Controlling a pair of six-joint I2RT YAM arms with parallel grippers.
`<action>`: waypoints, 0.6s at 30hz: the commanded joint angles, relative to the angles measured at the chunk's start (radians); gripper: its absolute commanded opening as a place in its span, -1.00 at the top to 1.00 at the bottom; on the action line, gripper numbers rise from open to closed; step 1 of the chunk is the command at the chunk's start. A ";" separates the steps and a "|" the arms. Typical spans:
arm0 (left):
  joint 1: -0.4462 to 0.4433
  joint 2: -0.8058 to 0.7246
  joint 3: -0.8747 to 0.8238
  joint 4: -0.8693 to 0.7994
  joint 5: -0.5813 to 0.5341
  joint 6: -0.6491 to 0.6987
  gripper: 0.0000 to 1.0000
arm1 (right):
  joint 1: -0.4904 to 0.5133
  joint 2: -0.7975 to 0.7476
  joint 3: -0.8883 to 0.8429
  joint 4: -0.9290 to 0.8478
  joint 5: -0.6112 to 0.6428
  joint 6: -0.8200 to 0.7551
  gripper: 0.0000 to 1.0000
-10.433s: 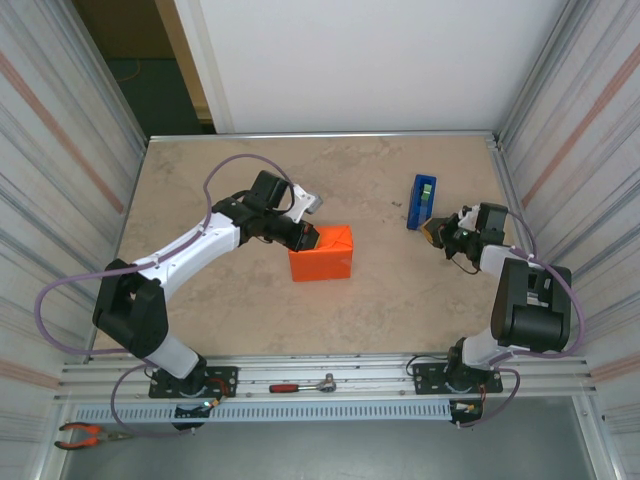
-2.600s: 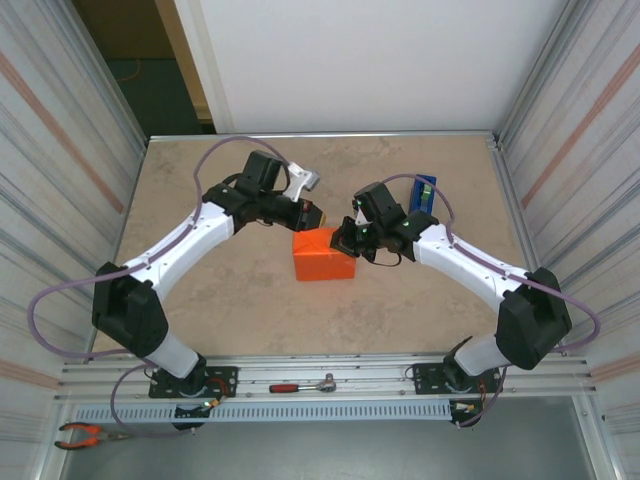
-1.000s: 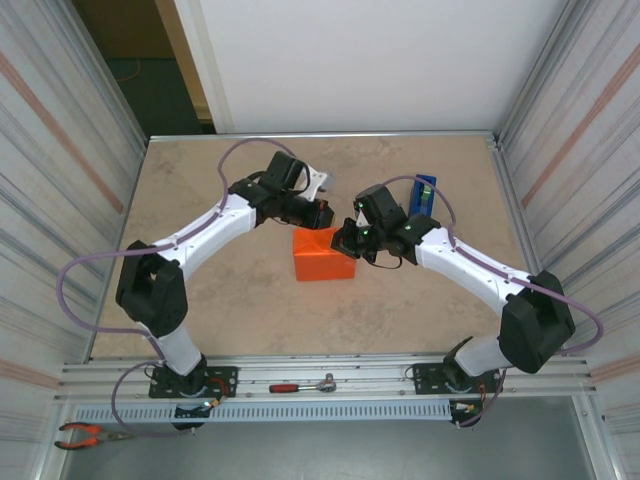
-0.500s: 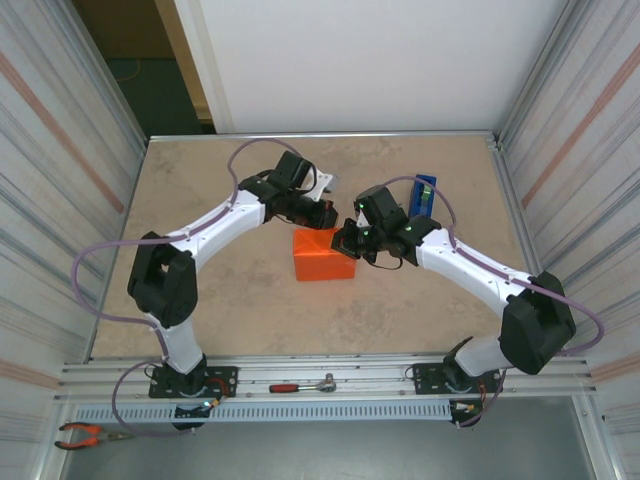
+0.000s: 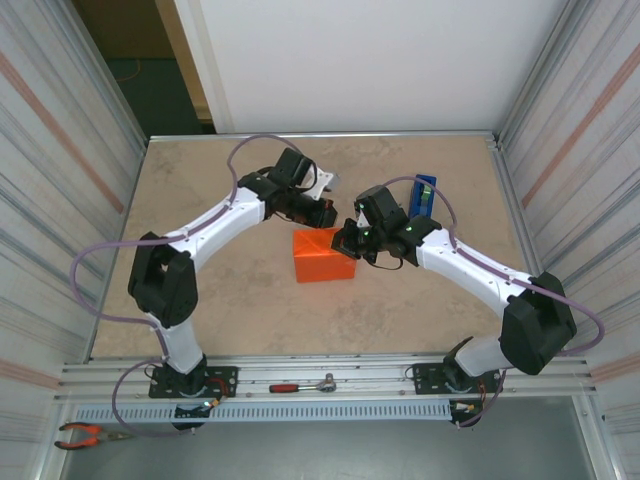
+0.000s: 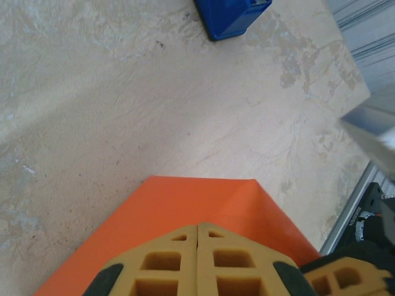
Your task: Wrap the gift box in paper
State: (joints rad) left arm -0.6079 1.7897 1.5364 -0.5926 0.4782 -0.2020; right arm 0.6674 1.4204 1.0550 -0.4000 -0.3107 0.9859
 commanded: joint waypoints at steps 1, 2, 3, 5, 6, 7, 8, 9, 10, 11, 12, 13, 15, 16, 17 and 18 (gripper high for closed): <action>0.010 -0.068 0.033 -0.030 0.025 0.020 1.00 | -0.011 0.035 -0.064 -0.212 0.107 0.005 1.00; 0.010 -0.073 0.029 -0.029 0.032 0.014 1.00 | -0.010 0.035 -0.065 -0.211 0.107 0.005 1.00; 0.007 -0.077 0.022 -0.027 0.039 0.009 1.00 | -0.011 0.037 -0.066 -0.212 0.105 0.006 1.00; 0.001 -0.084 -0.002 -0.017 0.043 0.001 1.00 | -0.011 0.036 -0.064 -0.208 0.107 0.006 1.00; -0.003 -0.088 -0.015 -0.011 0.041 -0.001 1.00 | -0.010 0.035 -0.064 -0.208 0.107 0.007 1.00; -0.005 -0.088 -0.027 -0.008 0.040 -0.001 1.00 | -0.010 0.036 -0.065 -0.207 0.107 0.007 1.00; -0.009 -0.087 -0.040 -0.004 0.040 -0.005 1.00 | -0.010 0.035 -0.065 -0.207 0.107 0.007 1.00; -0.009 -0.088 -0.057 0.008 0.044 -0.009 1.00 | -0.010 0.033 -0.067 -0.207 0.107 0.006 1.00; -0.011 -0.090 -0.070 0.016 0.045 -0.012 1.00 | -0.011 0.033 -0.067 -0.207 0.108 0.007 1.00; -0.012 -0.089 -0.084 0.023 0.047 -0.016 1.00 | -0.010 0.031 -0.067 -0.207 0.107 0.007 1.00; -0.014 -0.090 -0.097 0.026 0.047 -0.017 1.00 | -0.009 0.032 -0.068 -0.209 0.108 0.007 1.00; -0.017 -0.091 -0.108 0.031 0.046 -0.019 1.00 | -0.009 0.032 -0.068 -0.209 0.109 0.007 1.00; -0.024 -0.090 -0.128 0.036 0.044 -0.016 1.00 | -0.011 0.031 -0.069 -0.209 0.111 0.007 1.00; -0.027 -0.088 -0.136 0.035 0.039 -0.014 1.00 | -0.010 0.031 -0.069 -0.209 0.110 0.007 1.00; -0.027 -0.087 -0.145 0.035 0.035 -0.013 1.00 | -0.010 0.031 -0.069 -0.209 0.110 0.008 1.00; -0.027 -0.088 -0.154 0.039 0.030 -0.011 1.00 | -0.011 0.029 -0.070 -0.207 0.110 0.008 1.00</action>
State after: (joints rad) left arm -0.6239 1.7264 1.4151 -0.5587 0.5037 -0.2104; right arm 0.6678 1.4193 1.0523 -0.3965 -0.3115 0.9863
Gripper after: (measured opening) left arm 0.049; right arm 0.041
